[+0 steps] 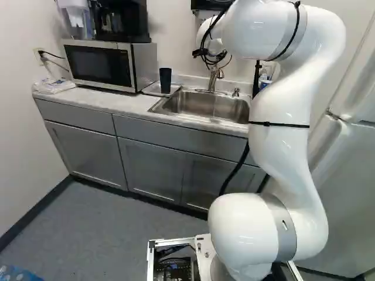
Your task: Rinse the cup and place it in the tray
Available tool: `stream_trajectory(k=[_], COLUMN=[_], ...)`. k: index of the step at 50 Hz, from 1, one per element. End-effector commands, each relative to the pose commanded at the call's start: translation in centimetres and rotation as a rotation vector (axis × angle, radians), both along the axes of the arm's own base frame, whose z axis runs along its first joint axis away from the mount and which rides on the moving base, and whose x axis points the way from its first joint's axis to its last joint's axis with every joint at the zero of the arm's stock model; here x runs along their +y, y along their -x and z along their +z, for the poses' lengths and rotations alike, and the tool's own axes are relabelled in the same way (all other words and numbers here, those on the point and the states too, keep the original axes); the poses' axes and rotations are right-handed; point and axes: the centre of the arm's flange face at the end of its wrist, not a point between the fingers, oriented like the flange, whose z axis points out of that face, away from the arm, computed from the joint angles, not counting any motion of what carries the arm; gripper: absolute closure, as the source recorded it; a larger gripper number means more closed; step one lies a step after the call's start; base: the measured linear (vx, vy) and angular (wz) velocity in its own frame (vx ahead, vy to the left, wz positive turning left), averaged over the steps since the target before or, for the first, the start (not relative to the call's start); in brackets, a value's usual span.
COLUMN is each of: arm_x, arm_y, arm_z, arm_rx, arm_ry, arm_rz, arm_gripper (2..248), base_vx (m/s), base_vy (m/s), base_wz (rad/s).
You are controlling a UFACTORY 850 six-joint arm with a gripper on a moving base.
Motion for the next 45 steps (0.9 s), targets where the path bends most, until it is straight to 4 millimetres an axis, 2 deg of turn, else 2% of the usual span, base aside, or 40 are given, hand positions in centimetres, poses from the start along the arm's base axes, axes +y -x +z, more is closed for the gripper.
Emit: stream_trajectory(k=[28, 45], arm_x=[-0.1, -1.6], arm_y=[1.6, 3.9], arm_z=[0.1, 0.3], arm_rx=[0.022, 0.033], arm_ry=[-0.002, -0.003], arm_rz=[-0.003, -0.028], arm_gripper=[3, 3], base_vx=[0.0, 0.0], base_vy=[0.0, 0.0], base_wz=[0.0, 0.0])
